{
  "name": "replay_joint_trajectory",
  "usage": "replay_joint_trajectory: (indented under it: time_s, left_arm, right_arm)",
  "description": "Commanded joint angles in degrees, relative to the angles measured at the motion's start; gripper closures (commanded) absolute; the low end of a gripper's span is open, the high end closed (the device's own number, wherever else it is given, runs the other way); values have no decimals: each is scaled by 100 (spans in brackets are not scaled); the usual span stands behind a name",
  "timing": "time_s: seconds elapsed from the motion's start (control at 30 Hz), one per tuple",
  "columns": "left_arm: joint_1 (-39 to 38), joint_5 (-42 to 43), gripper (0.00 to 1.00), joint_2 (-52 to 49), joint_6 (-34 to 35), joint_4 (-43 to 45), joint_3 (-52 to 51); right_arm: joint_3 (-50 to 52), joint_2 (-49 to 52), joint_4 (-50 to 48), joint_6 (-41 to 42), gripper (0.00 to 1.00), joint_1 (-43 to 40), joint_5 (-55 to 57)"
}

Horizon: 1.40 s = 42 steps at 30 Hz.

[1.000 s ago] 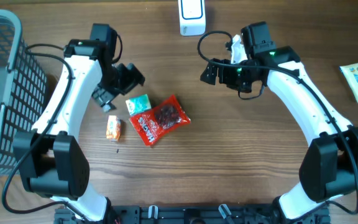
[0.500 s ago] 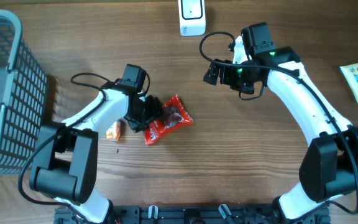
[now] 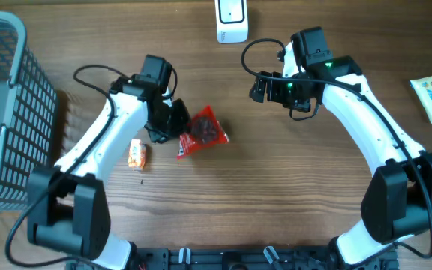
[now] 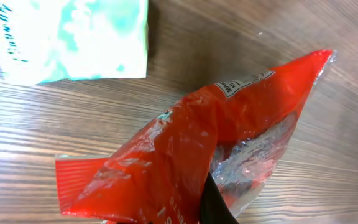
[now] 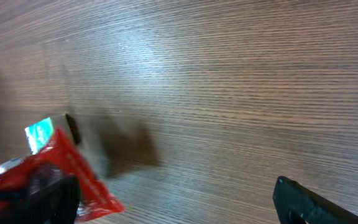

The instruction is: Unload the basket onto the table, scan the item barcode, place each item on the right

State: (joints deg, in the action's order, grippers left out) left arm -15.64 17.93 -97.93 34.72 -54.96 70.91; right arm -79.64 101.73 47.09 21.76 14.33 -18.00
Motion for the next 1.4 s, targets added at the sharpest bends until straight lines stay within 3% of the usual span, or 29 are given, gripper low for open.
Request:
replay_joint_trajectory:
  time_s: [0.0,0.13,0.2,0.3,0.5,0.57,0.63,0.67,0.73,0.77,0.8,0.83,0.9,0.97,1.0,1.17,1.27,1.37]
  left_arm:
    - [-74,-1233,96,203,-122,-579,494]
    - [-1001,-3980,96,203,634,-1344,1204]
    - [-1497,-4555,96,155,811,-1300,1209]
    - [-2295,-5049,96,-350,1093,-1255,1191]
    - [-3189,-5099,96,-1493,1143,-750,1191]
    - [-3600,-5053,89,-1554,1145,-734,1196]
    - [-4039,-5058,88,-1543,1139,-782,1307]
    - [-4280,-5182,94,-1543,1141,-813,1399]
    - [-4518,-5504,96,-1543,1141,-916,1606]
    - [-4538,-5567,82,-1543,1141,-1001,1773]
    - [-4481,-5571,59,-1541,1143,-1139,1947]
    - [-4378,-5549,49,-1521,1143,-1316,2122]
    - [-4035,-5254,18,-1379,1248,-1683,2468]
    - [-3530,-4444,11,-1069,1248,-1687,2669]
    - [-3145,-3803,0,-822,1248,-1609,2671]
    - [-1886,-2153,0,-645,1244,-1904,2586]
    - [-1606,-1685,0,-645,1198,-2033,1786]
    - [-1593,-527,0,-645,697,-822,514]
  right_arm:
    - [48,33,-4,-74,0,-15,481]
    - [48,33,11,199,0,-216,717]
    - [48,33,101,247,0,-481,813]
    - [48,33,402,214,0,-1187,577]
    - [48,33,826,-529,0,-2199,-136]
    - [48,33,901,-555,0,-2369,-136]
    - [48,33,933,-573,0,-2461,-160]
    - [48,33,953,-586,0,-2470,-205]
    - [48,33,1025,-822,0,-2470,-457]
    - [48,33,1069,-968,0,-2470,-588]
    - [48,33,1128,-1189,0,-2470,-789]
    - [48,33,1178,-1353,0,-2470,-931]
    - [48,33,1231,-1635,0,-2468,-1327]
    - [48,33,1257,-2015,0,-2441,-1915]
    - [50,33,1287,-2017,0,-2345,-2004]
    - [579,33,1137,-1742,0,-1362,-1998]
    - [1432,33,186,-1054,0,-879,-1875]
    - [1709,33,-101,-981,0,-872,-2000]
